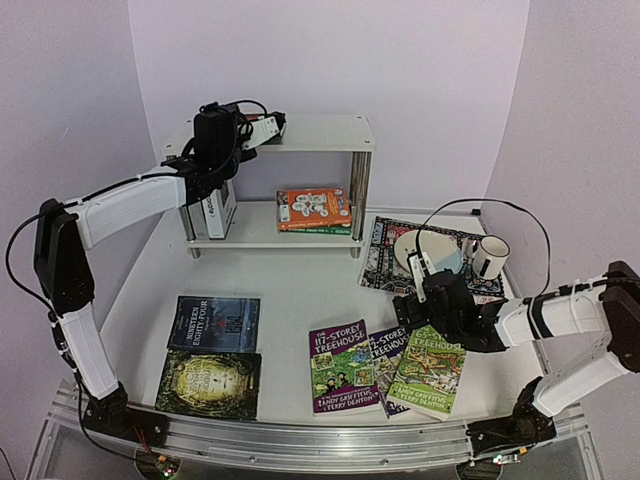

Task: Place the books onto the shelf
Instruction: Place the book on the shelf.

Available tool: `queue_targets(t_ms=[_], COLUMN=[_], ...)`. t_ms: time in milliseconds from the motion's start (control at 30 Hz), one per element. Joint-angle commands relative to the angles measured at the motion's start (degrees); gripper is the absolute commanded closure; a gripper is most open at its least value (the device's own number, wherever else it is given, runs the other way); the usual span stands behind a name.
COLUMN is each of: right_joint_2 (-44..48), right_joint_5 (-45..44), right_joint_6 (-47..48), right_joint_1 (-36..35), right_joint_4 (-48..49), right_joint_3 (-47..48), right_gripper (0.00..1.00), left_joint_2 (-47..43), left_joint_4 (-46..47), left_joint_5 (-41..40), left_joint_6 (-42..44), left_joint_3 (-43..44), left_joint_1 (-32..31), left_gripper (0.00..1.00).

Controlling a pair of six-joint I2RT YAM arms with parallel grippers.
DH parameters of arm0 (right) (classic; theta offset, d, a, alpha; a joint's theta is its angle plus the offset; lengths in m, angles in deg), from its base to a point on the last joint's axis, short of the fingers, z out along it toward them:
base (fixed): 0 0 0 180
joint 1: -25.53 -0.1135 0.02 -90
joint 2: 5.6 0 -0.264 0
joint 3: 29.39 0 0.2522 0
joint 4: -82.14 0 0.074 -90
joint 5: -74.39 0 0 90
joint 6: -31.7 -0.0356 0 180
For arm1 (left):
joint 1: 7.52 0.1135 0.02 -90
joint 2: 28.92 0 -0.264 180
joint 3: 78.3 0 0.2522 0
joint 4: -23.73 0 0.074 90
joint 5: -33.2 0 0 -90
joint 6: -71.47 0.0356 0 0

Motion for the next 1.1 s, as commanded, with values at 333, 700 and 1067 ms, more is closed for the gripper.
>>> queue_targets(t_ms=[333,700,1067], right_joint_2=[-0.19,-0.96,-0.53], right_joint_5=[0.22,0.38,0.63], right_joint_6=[-0.08,-0.07,-0.11], right_joint_1=[0.26,0.25,0.25], right_joint_4=[-0.39,-0.39,-0.45], right_joint_3=[2.05,2.29,2.26], right_gripper=[0.02,0.02,0.02], left_joint_2=[-3.23,-8.28,-9.52], left_joint_4=[-18.83,-19.12,-19.12], left_joint_5=[-0.63,-0.70,0.69], left_joint_6=[-6.68,-9.92,-11.54], left_joint_3=[0.26,-3.82,-4.03], left_joint_1=[-0.78,-2.15,-2.15], left_gripper=[0.00,0.00,0.00])
